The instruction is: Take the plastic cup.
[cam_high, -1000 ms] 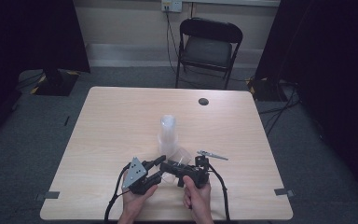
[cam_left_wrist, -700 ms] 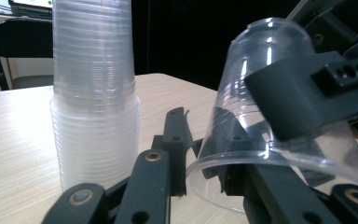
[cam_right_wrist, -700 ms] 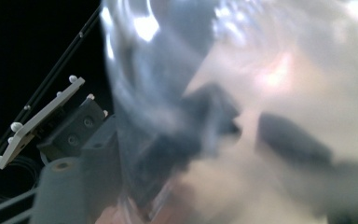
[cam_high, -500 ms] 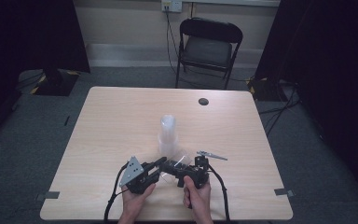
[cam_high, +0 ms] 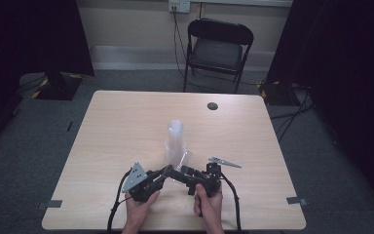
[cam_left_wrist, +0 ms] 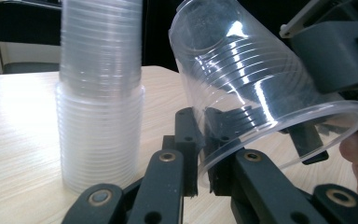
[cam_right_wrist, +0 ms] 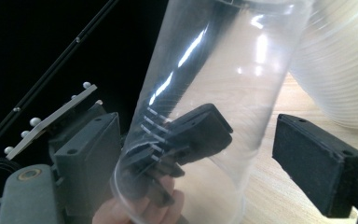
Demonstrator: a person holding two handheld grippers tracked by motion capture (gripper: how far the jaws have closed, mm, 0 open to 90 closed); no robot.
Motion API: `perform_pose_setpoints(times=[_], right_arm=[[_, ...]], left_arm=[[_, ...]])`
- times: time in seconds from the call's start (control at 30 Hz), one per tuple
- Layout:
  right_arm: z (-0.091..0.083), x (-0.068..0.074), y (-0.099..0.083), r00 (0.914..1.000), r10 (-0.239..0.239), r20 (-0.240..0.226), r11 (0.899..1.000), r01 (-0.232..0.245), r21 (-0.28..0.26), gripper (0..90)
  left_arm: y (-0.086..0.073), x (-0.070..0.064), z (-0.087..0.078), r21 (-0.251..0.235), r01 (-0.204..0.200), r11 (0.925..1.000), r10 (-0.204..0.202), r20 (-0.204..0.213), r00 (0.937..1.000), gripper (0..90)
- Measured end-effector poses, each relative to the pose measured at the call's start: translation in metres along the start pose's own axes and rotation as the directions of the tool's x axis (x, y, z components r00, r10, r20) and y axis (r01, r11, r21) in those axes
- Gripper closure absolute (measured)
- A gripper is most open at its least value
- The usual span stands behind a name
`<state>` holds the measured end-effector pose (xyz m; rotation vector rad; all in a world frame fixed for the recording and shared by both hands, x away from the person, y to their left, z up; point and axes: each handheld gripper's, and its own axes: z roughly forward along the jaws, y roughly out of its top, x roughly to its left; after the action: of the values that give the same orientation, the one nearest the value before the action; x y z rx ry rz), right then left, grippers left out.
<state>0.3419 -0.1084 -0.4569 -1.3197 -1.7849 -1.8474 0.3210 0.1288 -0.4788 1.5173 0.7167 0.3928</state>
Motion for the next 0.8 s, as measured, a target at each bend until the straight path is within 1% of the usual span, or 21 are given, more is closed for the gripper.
perform_pose_setpoints(times=[0.03, 0.1, 0.13, 0.27, 0.3, 0.37, 0.47, 0.57, 0.63, 0.7, 0.73, 0.8], right_arm=[[0.000, 0.000, 0.000, 1.0000, -0.005, -0.002, 1.000, 0.005, -0.004, 15.0], [-0.002, 0.000, 0.001, 0.9999, -0.016, -0.002, 1.000, 0.016, -0.005, 14.7], [-0.002, 0.001, 0.001, 0.9999, -0.017, -0.002, 1.000, 0.017, -0.006, 14.7], [-0.005, 0.000, 0.001, 0.9994, -0.034, 0.008, 0.999, 0.034, -0.009, 14.9], [-0.005, 0.000, 0.001, 0.9993, -0.035, 0.011, 0.999, 0.035, -0.008, 15.0], [-0.006, -0.001, 0.000, 0.9992, -0.040, 0.008, 0.999, 0.040, -0.011, 15.2], [-0.008, -0.001, 0.001, 0.9988, -0.046, 0.016, 0.999, 0.046, -0.013, 15.3], [-0.010, -0.001, 0.001, 0.9979, -0.061, 0.020, 0.998, 0.061, -0.011, 15.5], [-0.012, -0.001, 0.001, 0.9951, -0.092, 0.037, 0.996, 0.092, -0.009, 15.3], [-0.014, 0.000, 0.001, 0.9929, -0.108, 0.049, 0.994, 0.109, -0.012, 15.4], [-0.016, -0.001, 0.000, 0.9921, -0.116, 0.048, 0.993, 0.117, -0.018, 15.4], [-0.019, -0.001, 0.000, 0.9898, -0.131, 0.056, 0.991, 0.133, -0.022, 15.4]], left_arm=[[0.000, 0.001, -0.001, -0.003, 0.010, 0.9999, -0.010, 0.001, 0.9999, 85.1], [0.001, 0.005, -0.003, 0.001, 0.007, 1.0000, -0.007, -0.006, 1.0000, 85.7], [0.001, 0.006, -0.004, 0.003, 0.015, 0.9999, -0.015, -0.004, 0.9999, 85.9], [0.002, 0.010, -0.007, 0.002, 0.021, 0.9998, -0.021, -0.007, 0.9997, 86.0], [0.002, 0.012, -0.008, 0.006, 0.021, 0.9998, -0.021, 0.001, 0.9998, 86.0], [0.003, 0.013, -0.010, 0.004, 0.030, 0.9995, -0.030, 0.004, 0.9995, 86.0], [0.005, 0.015, -0.011, 0.007, 0.024, 0.9997, -0.025, 0.015, 0.9996, 86.0], [0.007, 0.014, -0.012, 0.011, 0.007, 0.9999, -0.008, 0.009, 0.9999, 85.7], [0.009, 0.012, -0.012, 0.030, -0.013, 0.9995, 0.013, 0.002, 0.9999, 85.5], [0.011, 0.011, -0.013, 0.039, -0.021, 0.9990, 0.020, 0.004, 0.9998, 85.5], [0.012, 0.011, -0.013, 0.042, -0.018, 0.9990, 0.018, 0.004, 0.9998, 85.6], [0.014, 0.011, -0.013, 0.060, -0.026, 0.9979, 0.026, 0.014, 0.9996, 85.6]])
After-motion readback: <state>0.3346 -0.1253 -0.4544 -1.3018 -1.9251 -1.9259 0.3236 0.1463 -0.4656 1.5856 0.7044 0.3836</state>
